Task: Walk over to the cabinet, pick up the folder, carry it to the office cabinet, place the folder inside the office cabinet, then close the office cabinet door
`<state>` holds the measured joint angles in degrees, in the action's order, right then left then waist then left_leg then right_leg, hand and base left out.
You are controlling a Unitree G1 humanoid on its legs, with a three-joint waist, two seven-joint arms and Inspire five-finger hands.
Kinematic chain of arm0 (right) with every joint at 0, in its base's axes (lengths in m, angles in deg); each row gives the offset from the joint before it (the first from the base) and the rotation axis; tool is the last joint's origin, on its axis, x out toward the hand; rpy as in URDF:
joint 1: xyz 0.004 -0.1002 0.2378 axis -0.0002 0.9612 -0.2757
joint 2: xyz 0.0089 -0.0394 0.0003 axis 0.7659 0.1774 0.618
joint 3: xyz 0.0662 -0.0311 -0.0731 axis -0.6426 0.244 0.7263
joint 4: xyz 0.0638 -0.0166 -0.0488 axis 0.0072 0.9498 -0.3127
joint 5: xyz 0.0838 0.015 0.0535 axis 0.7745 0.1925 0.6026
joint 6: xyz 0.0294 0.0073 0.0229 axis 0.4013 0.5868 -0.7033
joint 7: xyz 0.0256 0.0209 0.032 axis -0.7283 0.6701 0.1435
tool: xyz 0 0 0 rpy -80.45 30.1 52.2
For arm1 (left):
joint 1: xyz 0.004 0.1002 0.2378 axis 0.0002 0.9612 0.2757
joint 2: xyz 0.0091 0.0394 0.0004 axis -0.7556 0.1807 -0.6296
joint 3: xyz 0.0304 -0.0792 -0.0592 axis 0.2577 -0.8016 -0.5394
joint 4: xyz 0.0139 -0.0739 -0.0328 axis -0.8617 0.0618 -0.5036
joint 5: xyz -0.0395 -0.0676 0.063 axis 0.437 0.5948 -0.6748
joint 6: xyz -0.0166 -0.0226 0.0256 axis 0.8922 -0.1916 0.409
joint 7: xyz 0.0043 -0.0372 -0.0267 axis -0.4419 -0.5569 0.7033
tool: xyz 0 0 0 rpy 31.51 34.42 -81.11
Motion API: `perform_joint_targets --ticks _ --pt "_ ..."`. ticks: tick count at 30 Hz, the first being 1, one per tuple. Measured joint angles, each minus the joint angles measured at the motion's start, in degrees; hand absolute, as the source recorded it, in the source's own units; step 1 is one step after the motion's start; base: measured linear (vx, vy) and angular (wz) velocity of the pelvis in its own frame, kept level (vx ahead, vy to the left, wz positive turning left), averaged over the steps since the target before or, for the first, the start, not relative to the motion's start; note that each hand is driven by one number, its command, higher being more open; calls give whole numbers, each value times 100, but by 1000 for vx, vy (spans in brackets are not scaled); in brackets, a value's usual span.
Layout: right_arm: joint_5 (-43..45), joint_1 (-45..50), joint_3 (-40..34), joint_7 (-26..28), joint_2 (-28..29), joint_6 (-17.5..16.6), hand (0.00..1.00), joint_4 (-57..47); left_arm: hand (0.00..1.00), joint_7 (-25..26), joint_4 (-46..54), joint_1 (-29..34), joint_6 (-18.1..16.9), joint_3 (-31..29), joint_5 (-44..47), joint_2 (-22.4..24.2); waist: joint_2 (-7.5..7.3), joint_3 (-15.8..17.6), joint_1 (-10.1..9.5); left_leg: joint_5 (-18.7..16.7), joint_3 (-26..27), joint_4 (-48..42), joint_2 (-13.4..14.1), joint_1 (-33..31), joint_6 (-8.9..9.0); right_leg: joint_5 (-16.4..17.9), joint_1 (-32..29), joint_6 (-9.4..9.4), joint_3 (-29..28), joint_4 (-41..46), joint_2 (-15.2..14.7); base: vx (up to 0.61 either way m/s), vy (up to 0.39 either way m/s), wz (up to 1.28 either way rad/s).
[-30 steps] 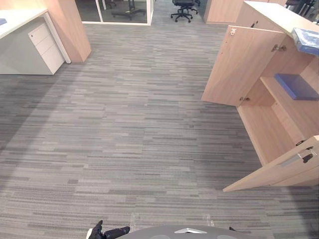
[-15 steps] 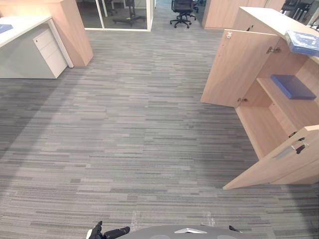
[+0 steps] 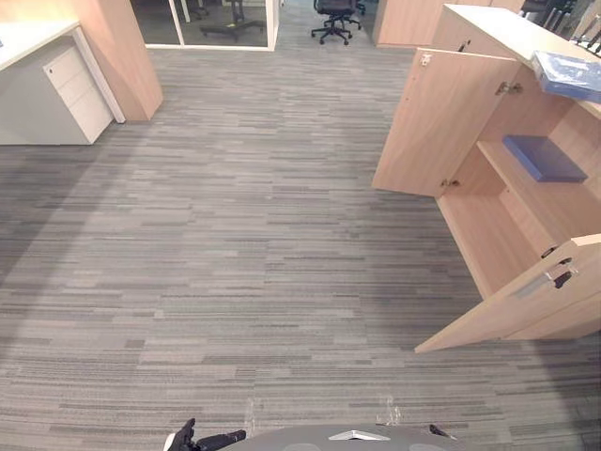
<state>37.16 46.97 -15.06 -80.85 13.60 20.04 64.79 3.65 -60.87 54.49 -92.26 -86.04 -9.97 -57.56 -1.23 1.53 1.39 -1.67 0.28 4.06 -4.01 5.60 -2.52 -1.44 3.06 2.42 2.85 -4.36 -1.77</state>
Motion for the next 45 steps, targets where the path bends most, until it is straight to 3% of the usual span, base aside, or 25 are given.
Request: perform_joint_targets --ticks 19,20,22,23,24,25,26,27,29,31,32,34,35,36,37,38,40,41,42,43,44,45 --pt "-264 -56 113 -100 7 24 100 -60 100 -33 -44 -11 21 -89 13 -10 -25 3 24 -164 127 -178 1 -156 41 13 -133 -17 -96 48 1 -23 -12 -3" --pt "-260 -56 114 -97 10 24 100 -65 100 -46 -40 -25 22 -234 48 21 -31 41 25 -341 157 -492 21 -296 53 88 -180 -50 -98 173 10 46 -11 -9" --pt "-252 -81 109 -85 11 22 100 -257 100 -30 51 -39 30 -704 148 196 67 261 3 -1086 251 -1801 212 -688 171 498 -217 -131 -129 727 124 93 -20 -15" --pt "-250 -57 111 -86 10 24 100 -346 100 -23 112 -26 30 -801 259 250 57 310 -16 -1261 300 -2193 295 -781 279 619 -226 -154 -127 851 171 63 -27 -9" --pt "-250 4 121 -103 33 29 100 -497 100 -11 199 -35 28 -1077 402 331 100 419 -55 -1443 492 -3169 452 -1117 506 839 -213 -215 -127 1100 217 27 -34 -1" --pt "-251 67 122 -122 44 47 100 -574 100 -11 340 -40 25 -1338 587 464 85 455 -135 -1261 589 -4475 580 -1702 497 1006 -192 -273 -135 1296 211 44 -20 0" --pt "-251 83 134 -128 33 60 100 -581 100 5 434 -59 22 -1471 698 502 33 503 -170 -1256 613 -5024 637 -1970 457 1091 -157 -302 -156 1387 200 126 14 -2" --pt "-250 87 176 -156 10 109 100 -598 100 52 573 -2 18 -1649 804 630 76 530 -255 -1404 659 -5649 808 -2317 434 1243 -35 -302 -177 1485 177 146 55 -4" --pt "-253 86 287 -215 -12 138 100 -667 100 151 658 34 19 -1767 955 748 60 568 -298 -1507 770 -5415 1054 -2726 499 1471 177 -173 -236 1540 -61 262 151 -9" --pt "-254 56 328 -216 -22 136 100 -743 100 172 662 31 19 -1770 954 764 24 567 -358 -1480 760 -4910 1138 -2838 521 1575 252 -34 -320 1535 -236 312 237 -21" --pt "-254 15 334 -224 -38 132 100 -801 100 190 666 16 20 -1770 945 772 48 606 -360 -1239 699 -3983 1196 -2991 573 1774 419 231 -354 1508 -587 454 413 -17" --pt "-253 7 330 -221 -68 133 100 -798 100 210 666 26 16 -1770 935 799 78 606 -368 -927 668 -3255 1247 -3003 622 1937 519 425 -368 1472 -828 370 364 -8" --pt "-253 -2 319 -226 -73 136 100 -741 100 221 597 45 21 -1800 924 809 114 572 -383 -226 974 -3217 1227 -2958 565 2041 754 480 -348 1335 -1041 549 453 -12" --pt "-256 -119 271 -181 -79 171 100 -613 100 233 527 -20 4 -1815 915 764 41 568 -427 -591 1143 -3474 1112 -2981 450 1937 804 470 -417 1333 -1187 655 516 -16" --pt "-255 -175 261 -161 -54 170 100 -617 100 230 524 -17 -30 -1816 910 768 46 564 -440 -724 1157 -3545 1089 -2987 413 1822 788 411 -479 1345 -1129 651 408 -23" --pt "-256 -249 195 -147 60 148 100 -612 100 196 493 -15 -19 -1936 921 767 -22 507 -452 -849 1264 -3606 1000 -2935 243 1544 766 255 -369 1353 -1126 370 207 -27" --pt "-262 -391 4 -71 292 133 100 -497 100 107 305 -15 21 -2150 917 723 -109 312 -548 -953 1460 -3513 818 -2723 38 975 658 276 -540 1398 -1365 494 303 -36" --pt "-260 -403 -49 -47 342 130 100 -484 100 104 252 -12 25 -2186 917 721 -120 272 -591 -965 1527 -3398 751 -2592 16 844 592 293 -634 1535 -1433 529 330 -55" --pt "-260 -433 -165 35 403 128 100 -430 100 103 112 30 30 -2207 917 741 -99 229 -662 -997 1610 -2994 526 -2112 -46 496 363 287 -773 2222 -1601 318 197 -49" --pt "-260 -445 -244 41 426 131 100 -415 100 98 53 59 39 -2223 922 754 -85 232 -652 -1005 1600 -2753 404 -1856 -60 358 178 232 -787 2727 -1664 356 228 -44" --pt "-253 -494 -409 59 412 135 100 -477 100 79 -11 163 70 -2242 926 754 -84 240 -599 -995 1588 -2196 127 -1287 -127 -133 -337 -84 -764 3952 -1851 261 173 -8" --pt "-252 -530 -458 44 398 122 100 -489 100 52 -33 208 84 -2234 924 737 -82 263 -542 -966 1601 -2005 31 -1040 -190 -367 -542 -290 -712 4567 -1962 296 198 17"
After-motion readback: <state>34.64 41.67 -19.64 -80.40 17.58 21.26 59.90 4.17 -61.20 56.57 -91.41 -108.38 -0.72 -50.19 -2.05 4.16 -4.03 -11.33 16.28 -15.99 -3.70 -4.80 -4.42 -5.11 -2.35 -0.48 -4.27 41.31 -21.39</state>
